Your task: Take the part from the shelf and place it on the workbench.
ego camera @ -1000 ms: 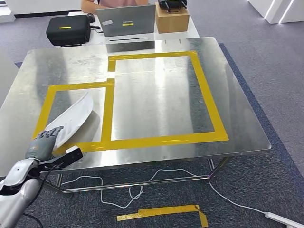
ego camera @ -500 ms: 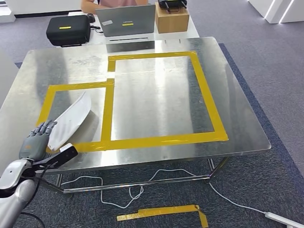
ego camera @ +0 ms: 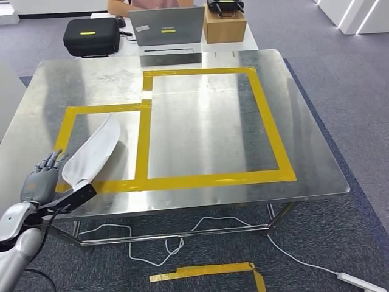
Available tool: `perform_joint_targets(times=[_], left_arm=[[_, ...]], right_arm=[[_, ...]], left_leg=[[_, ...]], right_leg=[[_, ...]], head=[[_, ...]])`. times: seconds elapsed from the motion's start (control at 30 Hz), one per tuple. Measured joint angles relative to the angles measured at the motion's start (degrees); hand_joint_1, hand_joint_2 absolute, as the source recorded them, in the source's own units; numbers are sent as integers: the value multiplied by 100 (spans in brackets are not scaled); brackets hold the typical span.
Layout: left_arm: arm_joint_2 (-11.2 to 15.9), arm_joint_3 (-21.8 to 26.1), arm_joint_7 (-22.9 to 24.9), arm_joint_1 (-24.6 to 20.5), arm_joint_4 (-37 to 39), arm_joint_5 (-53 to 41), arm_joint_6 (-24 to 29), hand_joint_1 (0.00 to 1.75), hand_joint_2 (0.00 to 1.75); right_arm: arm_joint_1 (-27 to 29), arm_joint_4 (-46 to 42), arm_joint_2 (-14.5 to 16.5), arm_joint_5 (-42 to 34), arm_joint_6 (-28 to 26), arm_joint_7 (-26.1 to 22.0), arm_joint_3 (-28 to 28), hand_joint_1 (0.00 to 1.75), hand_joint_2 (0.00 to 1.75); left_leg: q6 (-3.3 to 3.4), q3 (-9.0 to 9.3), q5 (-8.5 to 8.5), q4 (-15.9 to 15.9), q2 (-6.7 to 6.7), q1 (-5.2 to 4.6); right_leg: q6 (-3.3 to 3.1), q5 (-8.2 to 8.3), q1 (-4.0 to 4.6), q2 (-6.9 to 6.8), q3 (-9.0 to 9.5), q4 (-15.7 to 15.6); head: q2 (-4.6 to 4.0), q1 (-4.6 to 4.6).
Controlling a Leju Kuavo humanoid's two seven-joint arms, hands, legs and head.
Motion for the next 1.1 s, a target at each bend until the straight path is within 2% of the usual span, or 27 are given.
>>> perform_joint_targets(times=[0.03, 0.07, 0.1, 0.13, 0.17, 0.2, 0.23, 0.27, 0.3, 0.4, 0.43, 0.47, 0.53, 0.57, 0.6, 0.63, 0.67, 0.73, 0.8, 0.83, 0.87, 0.93, 0.97, 1.0, 1.03, 1.1], left_arm=[[-5, 2, -1, 11, -2, 1, -6, 0, 0], [-12, 2, -1, 23, -2, 3, -16, 0, 0], [-20, 2, -1, 33, -2, 4, -27, 0, 0], [-27, 2, 0, 38, -2, 6, -39, 0, 0], [-32, 3, 3, 42, -2, 8, -49, 0, 0], [-34, 5, 7, 43, -3, 10, -61, 0, 0], [-33, 11, 14, 44, -4, 11, -74, 0, 0], [-30, 18, 21, 45, -7, 13, -87, 0, 0], [-28, 25, 26, 45, -9, 13, -98, 0, 0], [-25, 39, 40, 54, -13, 17, -113, 0, 0], [-23, 43, 45, 58, -14, 19, -118, 0, 0], [-23, 48, 50, 59, -14, 21, -125, 0, 0], [-24, 53, 70, 63, -15, 28, -144, 0, 0], [-26, 55, 80, 69, -15, 36, -152, 0, 0], [-26, 56, 88, 79, -15, 44, -160, 0, 0], [-26, 59, 92, 89, -15, 51, -167, 0, 0], [-26, 63, 94, 95, -15, 56, -172, 0, 0], [-25, 73, 94, 97, -16, 58, -179, 0, 0], [-15, 87, 94, 93, -25, 61, -179, 0, 0], [-9, 94, 94, 92, -33, 62, -178, 0, 0], [-2, 101, 94, 93, -41, 63, -178, 0, 0], [4, 110, 97, 99, -49, 64, -180, 0, 0], [5, 113, 99, 100, -50, 64, -184, 0, 0], [4, 114, 102, 104, -54, 65, -188, 0, 0], [4, 114, 105, 111, -58, 66, -192, 0, 0], [4, 116, 111, 135, -64, 69, -197, 0, 0]], right_arm=[[1, 0, -1, 0, 2, 5, 0, 0, 0], [2, 0, -1, -1, 3, 13, 0, 0, 0], [3, 0, -1, -1, 5, 22, 0, 0, 0], [3, 0, -1, -2, 7, 32, 0, 0, 0], [-1, 0, -1, -3, 8, 39, 0, 0, 0], [-8, 1, -2, -4, 10, 46, 0, 0, 0], [-19, 1, -2, -7, 13, 51, 0, 0, 0], [-28, 2, -2, -10, 17, 54, 0, 0, 0], [-34, 2, -2, -15, 23, 57, 0, 0, 0], [-31, 3, -2, -31, 43, 68, 0, 0, 0], [-32, 6, -2, -35, 48, 72, 0, 0, 0], [-33, 10, -3, -38, 54, 75, 0, 0, 0], [-35, 21, -3, -44, 67, 87, 0, 0, 0], [-30, 25, -3, -49, 76, 97, 0, 0, 0], [-24, 30, -3, -55, 91, 105, 0, 0, 0], [-20, 37, -3, -65, 107, 112, 0, 0, 0], [-16, 44, -2, -74, 121, 116, 0, 0, 0], [-16, 58, -1, -88, 140, 119, 0, 0, 0], [-21, 69, 3, -95, 151, 122, 0, 0, 0], [-23, 77, 5, -97, 158, 124, 0, 0, 0], [-24, 87, 8, -100, 166, 127, 0, 0, 0], [-17, 114, 9, -105, 180, 135, 0, 0, 0], [-11, 131, 9, -108, 187, 140, 0, 0, 0], [-5, 147, 9, -111, 195, 145, 0, 0, 0], [-3, 162, 9, -115, 205, 149, 0, 0, 0], [0, 188, 10, -122, 221, 151, 0, 0, 0]], left_leg=[[1, -19, 12, 0, 3, 1], [-3, -38, 24, 1, 5, 1], [-13, -54, 39, 2, 6, 2], [-27, -67, 53, 4, 6, 5], [-43, -76, 65, 6, 4, 10], [-63, -81, 77, 9, 3, 15], [-89, -92, 91, 14, 0, 14], [-121, -102, 110, 17, -4, 9], [-158, -116, 133, 22, -8, 2], [-272, -159, 176, 34, -24, 10], [-302, -199, 83, 107, -20, 18], [-327, -272, -104, 290, -13, 25], [-363, -491, -647, 984, 12, 32], [-374, -579, -854, 1353, 17, 33], [-375, -600, -945, 1596, 19, 32], [-366, -530, -919, 1640, 20, 31], [-350, -391, -817, 1513, 21, 29], [-304, 23, -553, 934, 24, 19], [-247, 446, -464, 264, 34, -9], [-222, 577, -458, 33, 39, -26], [-199, 633, -473, -88, 42, -44], [-144, 595, -406, -123, 48, -48], [-104, 558, -355, -137, 56, -39], [-63, 507, -293, -152, 65, -26], [-34, 442, -230, -163, 74, -14], [-10, 290, -119, -153, 77, -23]], right_leg=[[18, -206, -8, -2, -158, 406], [35, -342, -18, -4, -289, 751], [48, -377, -26, -5, -344, 935], [55, -293, -33, -6, -283, 879], [58, -124, -41, -7, -105, 591], [56, 58, -50, -6, 148, 162], [49, 188, -50, 6, 404, -259], [28, 269, -49, 21, 577, -554], [2, 291, -42, 35, 665, -713], [-128, 344, -30, 25, 622, -753], [-184, 380, -34, 8, 590, -763], [-239, 424, -40, -13, 548, -775], [-299, 509, -29, -43, 438, -779], [-307, 551, -18, -56, 380, -774], [-307, 591, -5, -66, 321, -768], [-305, 629, 8, -76, 264, -759], [-302, 659, 19, -84, 216, -749], [-290, 702, 35, -92, 150, -729], [-258, 745, 53, -94, 105, -706], [-229, 776, 58, -94, 87, -698], [-195, 813, 59, -95, 70, -695], [-124, 871, 47, -89, 41, -695], [-94, 809, 44, -78, -8, -649], [-66, 656, 42, -67, -82, -515], [-42, 415, 36, -57, -189, -257], [-2, -96, 22, -54, -410, 489]], head=[[0, 10], [-1, 14], [0, 13], [0, 15], [-1, 14], [0, 15], [-1, 15], [-1, 11], [-1, 10], [-1, 7], [0, -5], [0, -15], [0, -41], [-1, -42], [0, -43], [0, -42], [0, -42], [-1, -41], [-1, -38], [0, -36], [1, -36], [0, -38], [-1, -34], [-1, -22], [-1, -11], [-1, 10]])
